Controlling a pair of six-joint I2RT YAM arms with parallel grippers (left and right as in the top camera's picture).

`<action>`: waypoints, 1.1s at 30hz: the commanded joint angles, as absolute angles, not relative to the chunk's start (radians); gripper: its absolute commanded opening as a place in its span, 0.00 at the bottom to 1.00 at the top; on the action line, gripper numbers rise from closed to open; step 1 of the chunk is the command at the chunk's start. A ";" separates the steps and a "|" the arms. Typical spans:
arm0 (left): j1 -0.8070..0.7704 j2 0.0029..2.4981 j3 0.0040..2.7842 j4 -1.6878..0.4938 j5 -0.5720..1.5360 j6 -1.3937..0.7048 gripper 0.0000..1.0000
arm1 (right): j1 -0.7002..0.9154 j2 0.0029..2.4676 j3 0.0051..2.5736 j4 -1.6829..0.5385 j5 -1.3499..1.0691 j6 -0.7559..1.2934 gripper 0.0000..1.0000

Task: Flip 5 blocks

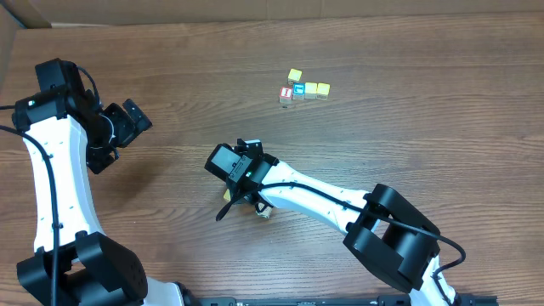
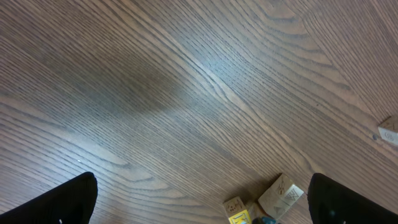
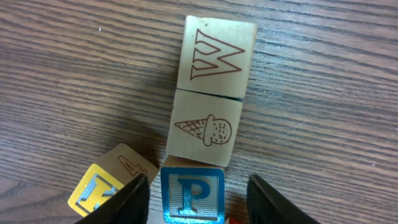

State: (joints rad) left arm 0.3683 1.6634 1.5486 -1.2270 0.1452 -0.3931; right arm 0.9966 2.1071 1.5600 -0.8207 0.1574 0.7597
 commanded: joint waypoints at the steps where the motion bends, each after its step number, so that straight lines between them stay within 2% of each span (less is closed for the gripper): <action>1: 0.363 1.664 1.540 -1.226 0.146 -0.397 1.00 | 0.997 2.115 1.573 -0.812 0.171 0.764 0.54; 18: 0.363 1.664 1.540 -1.226 0.146 -0.397 1.00 | 0.987 2.115 1.582 -0.857 0.126 0.760 0.46; 23: 0.363 1.664 1.540 -1.226 0.146 -0.397 1.00 | 0.987 2.119 1.570 -0.843 0.126 0.760 0.40; 26: 0.363 1.664 1.540 -1.226 0.146 -0.397 1.00 | 0.987 2.119 1.570 -0.844 0.125 0.760 0.34; 33: 0.363 1.664 1.540 -1.226 0.146 -0.397 1.00 | 0.987 2.119 1.570 -0.848 0.125 0.764 0.31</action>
